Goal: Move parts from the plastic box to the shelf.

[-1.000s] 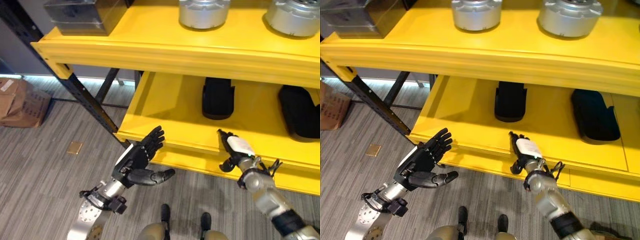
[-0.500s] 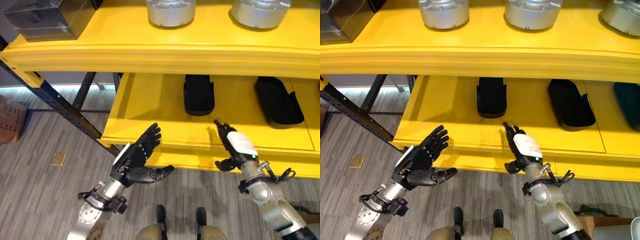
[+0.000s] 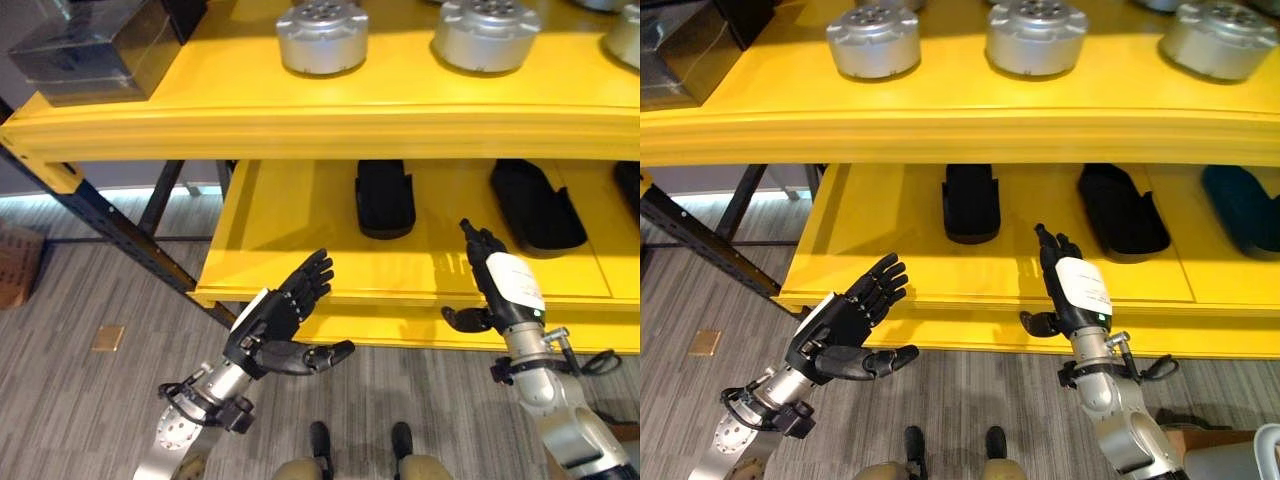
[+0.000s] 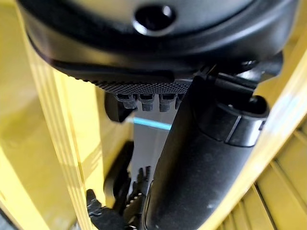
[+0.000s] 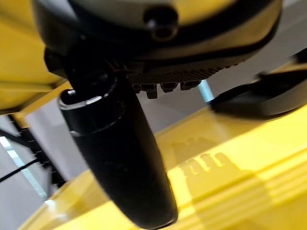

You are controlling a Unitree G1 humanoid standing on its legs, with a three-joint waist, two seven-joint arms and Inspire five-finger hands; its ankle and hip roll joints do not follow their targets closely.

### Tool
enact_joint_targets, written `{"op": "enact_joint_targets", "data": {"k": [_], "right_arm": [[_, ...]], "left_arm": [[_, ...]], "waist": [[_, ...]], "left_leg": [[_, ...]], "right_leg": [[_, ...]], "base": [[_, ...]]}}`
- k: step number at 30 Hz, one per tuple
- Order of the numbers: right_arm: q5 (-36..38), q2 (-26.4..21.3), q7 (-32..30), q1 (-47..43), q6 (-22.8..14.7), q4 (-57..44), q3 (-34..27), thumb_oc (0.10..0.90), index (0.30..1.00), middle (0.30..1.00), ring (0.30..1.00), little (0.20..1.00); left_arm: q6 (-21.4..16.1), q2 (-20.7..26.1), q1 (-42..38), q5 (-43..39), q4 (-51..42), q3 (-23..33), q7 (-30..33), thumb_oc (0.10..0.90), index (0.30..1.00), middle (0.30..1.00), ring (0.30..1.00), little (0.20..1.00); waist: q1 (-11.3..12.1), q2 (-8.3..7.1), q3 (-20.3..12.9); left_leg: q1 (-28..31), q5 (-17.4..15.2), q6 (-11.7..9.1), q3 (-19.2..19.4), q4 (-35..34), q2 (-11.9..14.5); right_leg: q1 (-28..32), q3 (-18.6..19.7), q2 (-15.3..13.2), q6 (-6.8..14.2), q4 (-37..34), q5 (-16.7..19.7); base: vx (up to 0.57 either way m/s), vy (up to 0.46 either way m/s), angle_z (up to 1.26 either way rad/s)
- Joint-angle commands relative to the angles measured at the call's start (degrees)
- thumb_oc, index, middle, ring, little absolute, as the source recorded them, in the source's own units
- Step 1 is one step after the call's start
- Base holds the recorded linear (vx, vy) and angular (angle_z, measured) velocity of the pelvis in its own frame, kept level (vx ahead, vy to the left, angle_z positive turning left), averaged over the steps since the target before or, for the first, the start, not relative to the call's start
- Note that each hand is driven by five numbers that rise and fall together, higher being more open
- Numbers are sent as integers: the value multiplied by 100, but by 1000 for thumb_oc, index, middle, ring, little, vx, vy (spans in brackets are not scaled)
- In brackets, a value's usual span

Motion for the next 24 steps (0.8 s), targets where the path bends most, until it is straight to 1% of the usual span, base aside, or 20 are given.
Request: {"op": "enact_joint_targets", "data": {"k": [1,2,6,10,11,14,15,18,20,24], "right_arm": [[-128,-325,-419,-415,-457,-343,-120,900,1000,1000,1000,1000],[-164,-341,-394,-451,-527,-339,-72,900,1000,1000,1000,1000],[-155,-410,-361,-700,-599,-291,160,900,1000,1000,1000,1000],[-15,-439,-213,-1114,-686,-76,464,900,1000,1000,1000,1000],[42,-418,-136,-1286,-749,32,634,900,1000,1000,1000,1000],[85,-366,-144,-1629,-745,345,926,900,1000,1000,1000,1000],[138,-304,-101,-1900,-767,608,1082,900,1000,1000,1000,1000],[178,-202,-45,-2372,-777,951,1347,900,1000,1000,1000,1000],[162,-119,0,-2675,-712,1132,1471,900,1000,1000,1000,1000],[186,-14,-36,-3110,-727,1529,1642,900,1000,1000,1000,1000]], "left_arm": [[-700,114,-392,-316,-437,-24,-114,900,1000,1000,1000,1000],[-699,118,-450,-266,-399,-92,-50,900,1000,1000,1000,1000],[-663,101,-645,-264,-298,-252,76,900,1000,1000,1000,1000],[-548,81,-720,-195,-253,-310,138,900,1000,1000,1000,1000],[-503,79,-739,-185,-217,-315,144,900,1000,1000,1000,1000],[-471,74,-755,-216,-166,-371,77,900,1000,1000,1000,1000],[-414,71,-773,-219,-160,-397,64,900,1000,1000,1000,1000],[-349,75,-814,-224,-151,-448,64,900,1000,1000,1000,1000],[-338,83,-881,-205,-140,-492,117,900,1000,1000,1000,1000],[-372,78,-988,-214,-128,-510,153,900,1000,1000,1000,1000]], "waist": [[10,-169,-643],[1,-189,-654],[30,-231,-705],[165,-229,-740],[237,-222,-746],[367,-215,-742],[457,-194,-722],[599,-147,-673],[668,-114,-624],[776,-27,-488]], "left_leg": [[276,-591,16,17,214,31],[296,-596,34,11,204,15],[360,-597,56,18,126,-24],[361,-590,54,-17,95,-31],[352,-586,59,-47,85,-38],[325,-590,60,-105,89,-42],[304,-588,58,-151,93,-48],[217,-591,49,-215,136,-44],[123,-590,41,-247,179,-42],[-80,-572,27,-336,300,-36]], "right_leg": [[-215,11,-14,187,458,-199],[-204,42,-26,204,443,-173],[-161,76,-30,227,344,-113],[-131,-21,-51,223,319,-124],[-126,-82,-67,213,324,-137],[-114,-174,-89,195,325,-164],[-103,-245,-105,178,321,-176],[-145,-370,-127,146,371,-226],[-210,-434,-126,117,438,-271],[-345,-535,-128,42,574,-341]], "base": [[-9,36,-18],[-4,11,-14],[0,3,-8],[0,0,0],[0,0,0],[33,-39,6],[39,-41,27],[18,-30,19],[-25,-21,17],[-53,-9,18]]}}
